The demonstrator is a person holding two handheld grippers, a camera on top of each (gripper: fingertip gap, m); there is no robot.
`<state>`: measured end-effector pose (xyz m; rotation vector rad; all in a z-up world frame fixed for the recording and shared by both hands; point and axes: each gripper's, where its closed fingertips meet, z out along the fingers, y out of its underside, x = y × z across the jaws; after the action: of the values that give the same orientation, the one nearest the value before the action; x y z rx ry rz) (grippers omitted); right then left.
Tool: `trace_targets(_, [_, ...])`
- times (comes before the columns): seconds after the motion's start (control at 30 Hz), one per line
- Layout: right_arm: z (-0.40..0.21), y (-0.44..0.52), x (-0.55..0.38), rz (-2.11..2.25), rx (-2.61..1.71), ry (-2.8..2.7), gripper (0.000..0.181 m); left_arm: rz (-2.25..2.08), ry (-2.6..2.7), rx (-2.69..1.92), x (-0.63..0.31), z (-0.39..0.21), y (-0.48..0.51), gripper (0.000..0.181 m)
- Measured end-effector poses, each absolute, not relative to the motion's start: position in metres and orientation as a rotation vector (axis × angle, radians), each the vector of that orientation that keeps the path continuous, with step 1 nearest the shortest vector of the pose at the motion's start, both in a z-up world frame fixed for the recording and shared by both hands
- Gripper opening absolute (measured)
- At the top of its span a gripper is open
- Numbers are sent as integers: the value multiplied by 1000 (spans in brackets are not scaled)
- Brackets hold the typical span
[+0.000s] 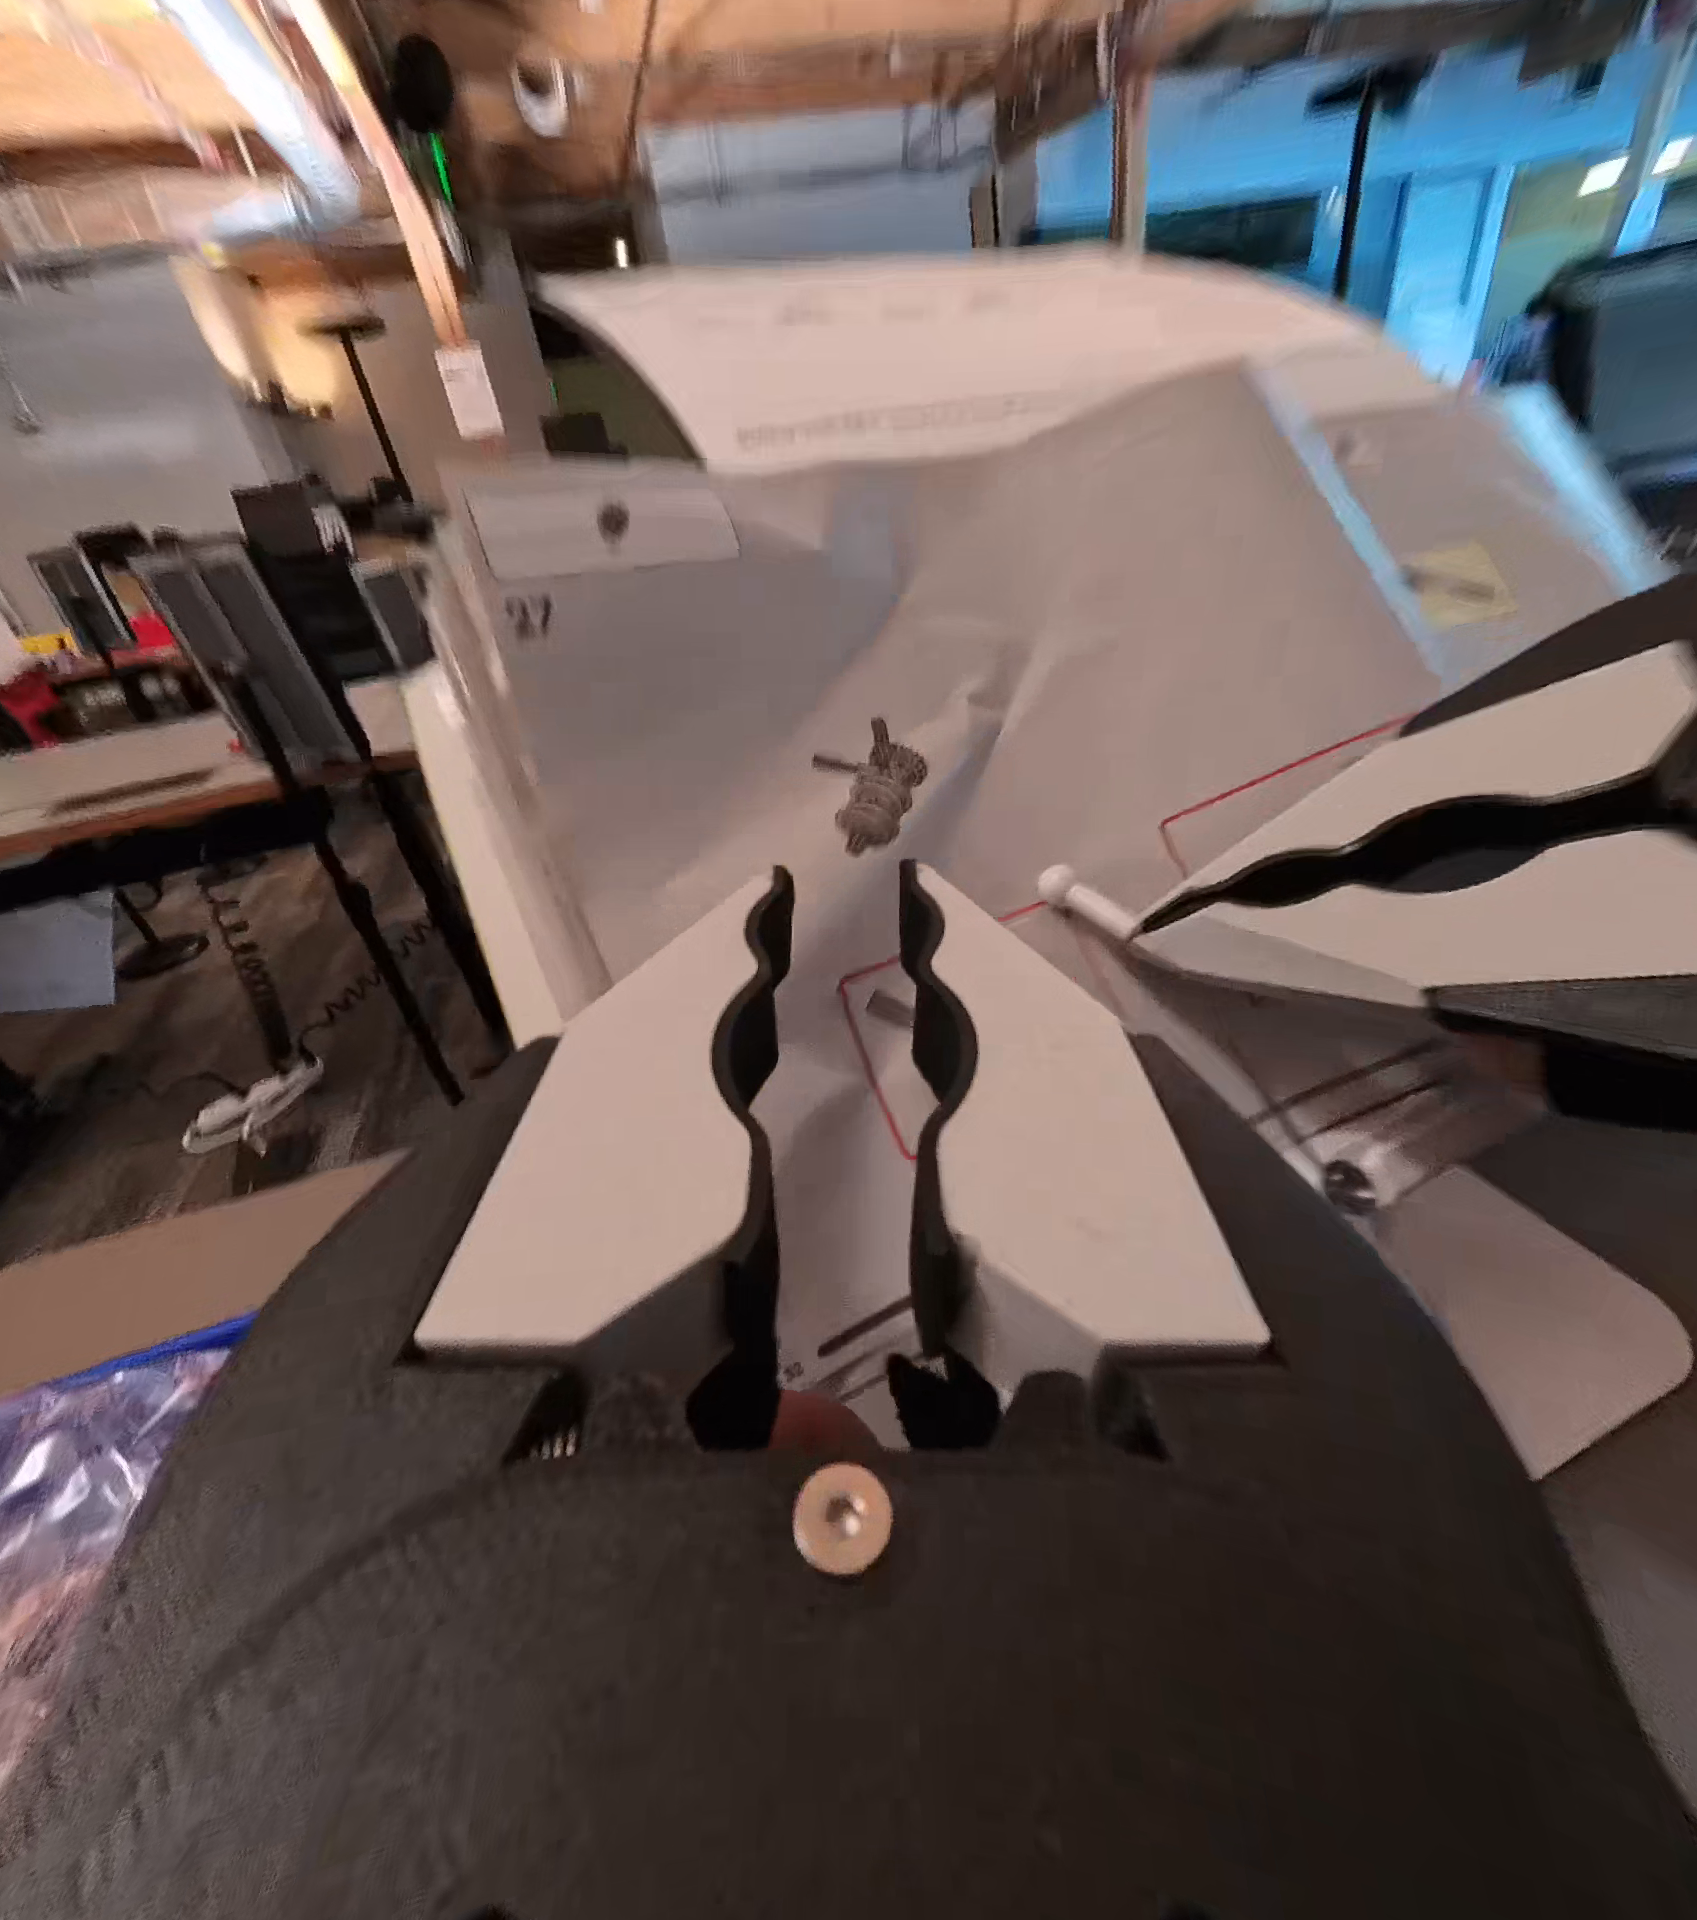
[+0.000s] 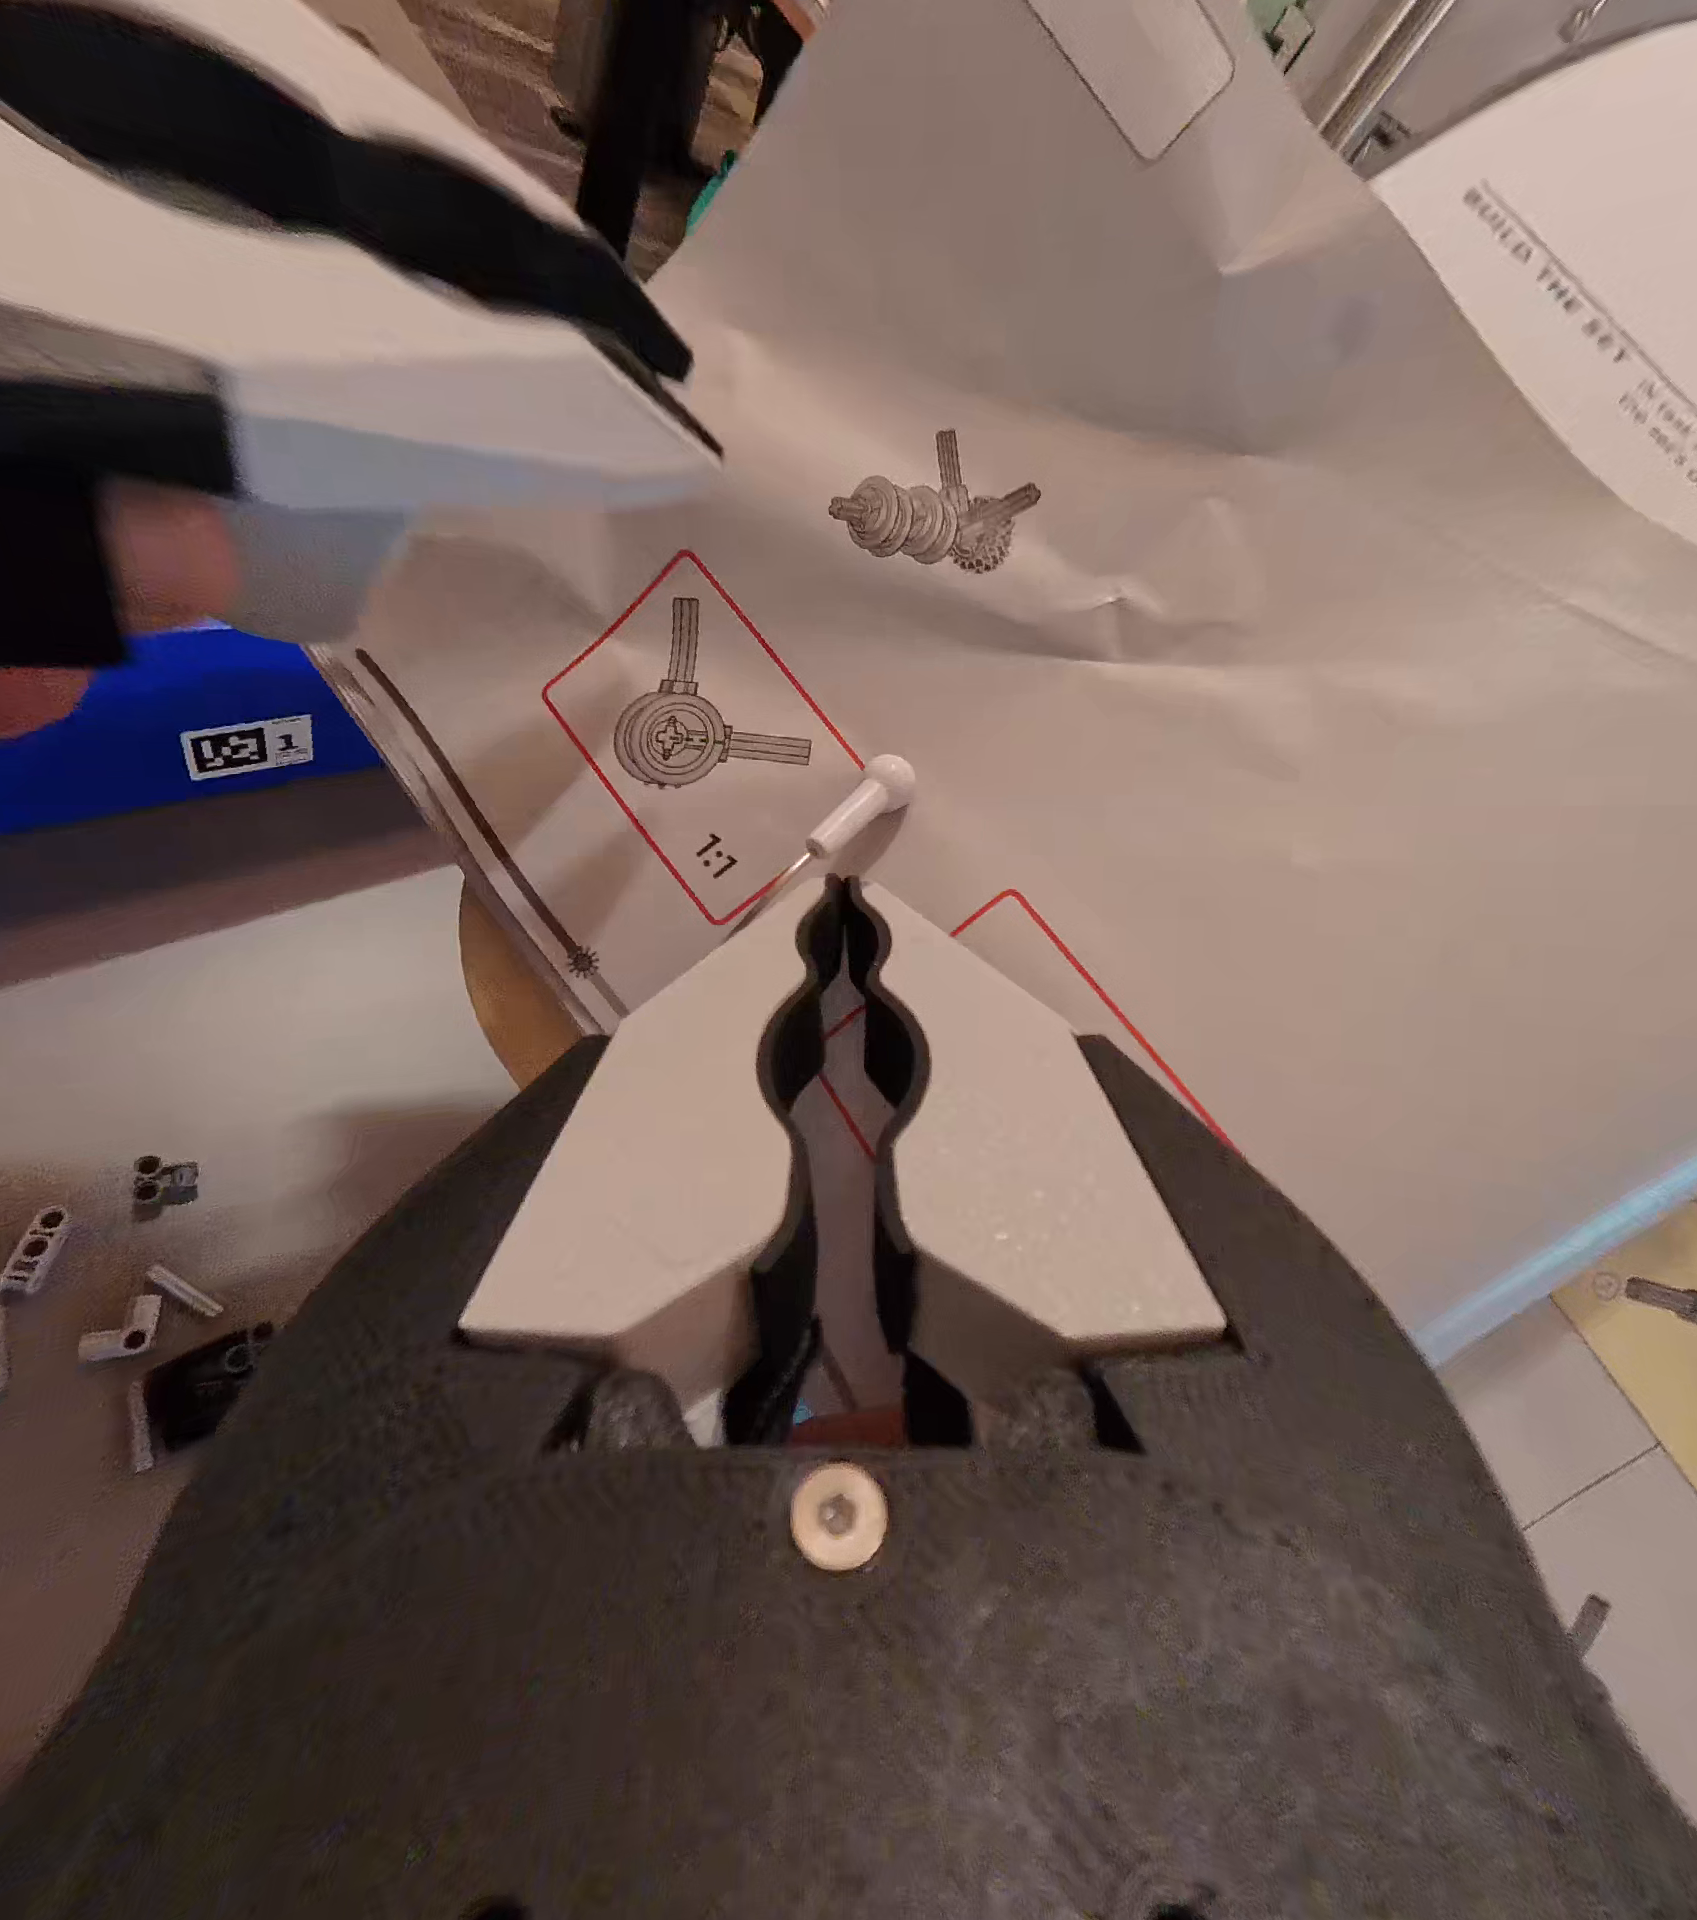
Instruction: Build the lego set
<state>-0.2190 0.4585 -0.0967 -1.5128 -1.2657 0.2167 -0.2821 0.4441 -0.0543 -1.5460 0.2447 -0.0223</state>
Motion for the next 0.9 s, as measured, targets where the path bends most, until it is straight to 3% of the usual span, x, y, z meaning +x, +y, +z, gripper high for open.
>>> trace_targets(0.17, [-90, 456, -210, 250, -1498, -1238, 0, -15, 153, -1636, -304, -80, 466, 8])
trace_targets(0.5, [-61, 396, -166, 338, -1392, -1319, 12, 6, 191, -1557, -310, -56, 409, 22])
trace_targets(0.9, [-115, 264, -84, 494, -1402, -1626, 15, 9, 572, -1666, -244, -117, 301, 23])
